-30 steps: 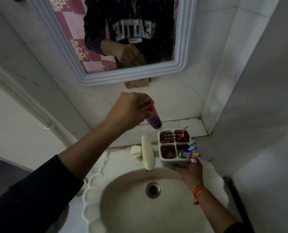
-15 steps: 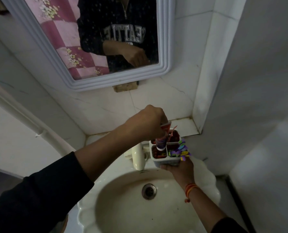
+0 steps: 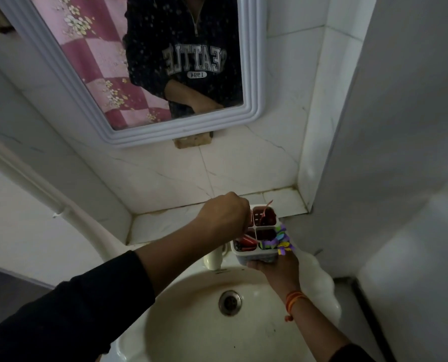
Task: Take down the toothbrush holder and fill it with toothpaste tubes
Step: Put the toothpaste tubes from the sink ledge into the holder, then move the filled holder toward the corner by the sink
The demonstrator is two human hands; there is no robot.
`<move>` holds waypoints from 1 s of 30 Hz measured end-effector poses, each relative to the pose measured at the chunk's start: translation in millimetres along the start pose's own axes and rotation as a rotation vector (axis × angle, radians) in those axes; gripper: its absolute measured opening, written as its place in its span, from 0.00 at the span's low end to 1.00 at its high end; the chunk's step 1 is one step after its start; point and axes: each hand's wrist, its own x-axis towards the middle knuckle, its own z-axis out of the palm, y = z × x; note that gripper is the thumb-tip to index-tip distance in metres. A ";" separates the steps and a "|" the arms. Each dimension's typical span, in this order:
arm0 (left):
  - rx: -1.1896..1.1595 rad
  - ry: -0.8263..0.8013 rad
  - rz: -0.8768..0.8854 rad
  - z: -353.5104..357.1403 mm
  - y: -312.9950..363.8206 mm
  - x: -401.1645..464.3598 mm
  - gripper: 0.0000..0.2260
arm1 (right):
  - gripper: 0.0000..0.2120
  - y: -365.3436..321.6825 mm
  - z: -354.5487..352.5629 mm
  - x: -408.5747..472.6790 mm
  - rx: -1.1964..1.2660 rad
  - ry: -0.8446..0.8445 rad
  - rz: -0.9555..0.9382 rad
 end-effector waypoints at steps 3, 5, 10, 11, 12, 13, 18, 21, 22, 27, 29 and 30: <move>-0.041 -0.138 0.002 -7.0 -0.4 9.6 0.12 | 0.36 0.3 -0.2 -0.3 -0.005 -0.016 -0.003; -0.138 -0.241 -0.008 -15.1 -10.8 20.2 0.16 | 0.36 0.5 -0.8 -0.4 -0.013 -0.019 0.001; -0.269 -0.184 -0.158 -9.2 -34.0 58.7 0.23 | 0.30 0.8 -3.3 -2.0 -0.024 -0.023 -0.027; -0.272 -0.250 -0.188 1.6 -33.0 63.3 0.25 | 0.30 0.0 -3.8 -2.1 -0.016 -0.022 -0.029; -0.312 -0.330 -0.219 11.8 -30.7 67.0 0.26 | 0.30 0.8 -3.7 -1.8 -0.019 -0.021 -0.029; -0.387 -0.375 -0.250 20.5 -27.8 70.5 0.27 | 0.30 -0.3 -4.2 -2.4 -0.019 -0.014 -0.032; -0.705 -0.209 -0.383 17.9 -14.6 87.2 0.28 | 0.27 -9.7 -19.9 12.6 -0.036 0.058 -0.075; -0.986 -0.133 -0.430 4.6 -8.2 102.6 0.29 | 0.27 -23.6 -36.2 45.9 -0.031 0.100 -0.075; -1.101 -0.132 -0.444 0.3 -5.2 107.6 0.30 | 0.27 -27.2 -41.2 59.3 -0.041 0.101 -0.056; -1.592 -0.138 -0.554 -3.5 17.0 125.9 0.26 | 0.33 -32.1 -54.6 107.6 -0.080 0.110 0.001; -1.661 -0.146 -0.574 -1.0 20.5 131.2 0.24 | 0.35 -31.2 -59.7 119.4 -0.099 0.095 0.008; -1.683 -0.151 -0.577 1.0 21.8 133.2 0.24 | 0.36 -31.3 -62.4 123.8 -0.100 0.079 0.028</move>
